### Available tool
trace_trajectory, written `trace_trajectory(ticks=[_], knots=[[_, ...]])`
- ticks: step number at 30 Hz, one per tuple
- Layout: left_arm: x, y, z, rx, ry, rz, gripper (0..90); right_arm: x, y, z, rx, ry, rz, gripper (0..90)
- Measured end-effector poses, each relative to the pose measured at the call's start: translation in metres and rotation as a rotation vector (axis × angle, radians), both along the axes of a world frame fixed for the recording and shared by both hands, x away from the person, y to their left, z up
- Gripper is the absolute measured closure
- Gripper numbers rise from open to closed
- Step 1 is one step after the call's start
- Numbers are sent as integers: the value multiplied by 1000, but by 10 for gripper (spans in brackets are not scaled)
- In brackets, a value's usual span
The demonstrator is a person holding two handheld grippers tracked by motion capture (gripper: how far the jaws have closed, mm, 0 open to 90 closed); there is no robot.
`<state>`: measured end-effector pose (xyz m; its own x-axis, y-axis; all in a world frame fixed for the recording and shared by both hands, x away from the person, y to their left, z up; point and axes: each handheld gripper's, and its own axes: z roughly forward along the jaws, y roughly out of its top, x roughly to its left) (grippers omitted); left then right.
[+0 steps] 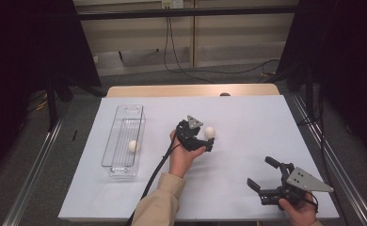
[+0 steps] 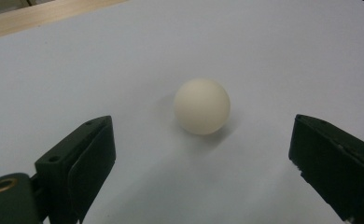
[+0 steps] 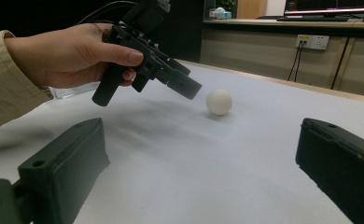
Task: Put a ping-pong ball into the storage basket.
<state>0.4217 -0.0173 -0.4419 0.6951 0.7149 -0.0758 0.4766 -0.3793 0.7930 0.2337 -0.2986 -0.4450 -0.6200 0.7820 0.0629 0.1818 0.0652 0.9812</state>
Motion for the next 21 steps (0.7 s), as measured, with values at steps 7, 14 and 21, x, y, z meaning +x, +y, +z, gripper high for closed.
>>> trace_trajectory(ticks=[7, 14, 21], knots=[[2, -3, -1, 2, -1, 5, 77, 0, 0, 0, 0, -1, 0, 15], [6, -4, -3, 8, 1, 5, 82, 0, 0, 0, 1, 0, 1, 15], [9, -6, -6, 5, -6, 13, 89, 0, 0, 0, 1, 0, 1, 15]])
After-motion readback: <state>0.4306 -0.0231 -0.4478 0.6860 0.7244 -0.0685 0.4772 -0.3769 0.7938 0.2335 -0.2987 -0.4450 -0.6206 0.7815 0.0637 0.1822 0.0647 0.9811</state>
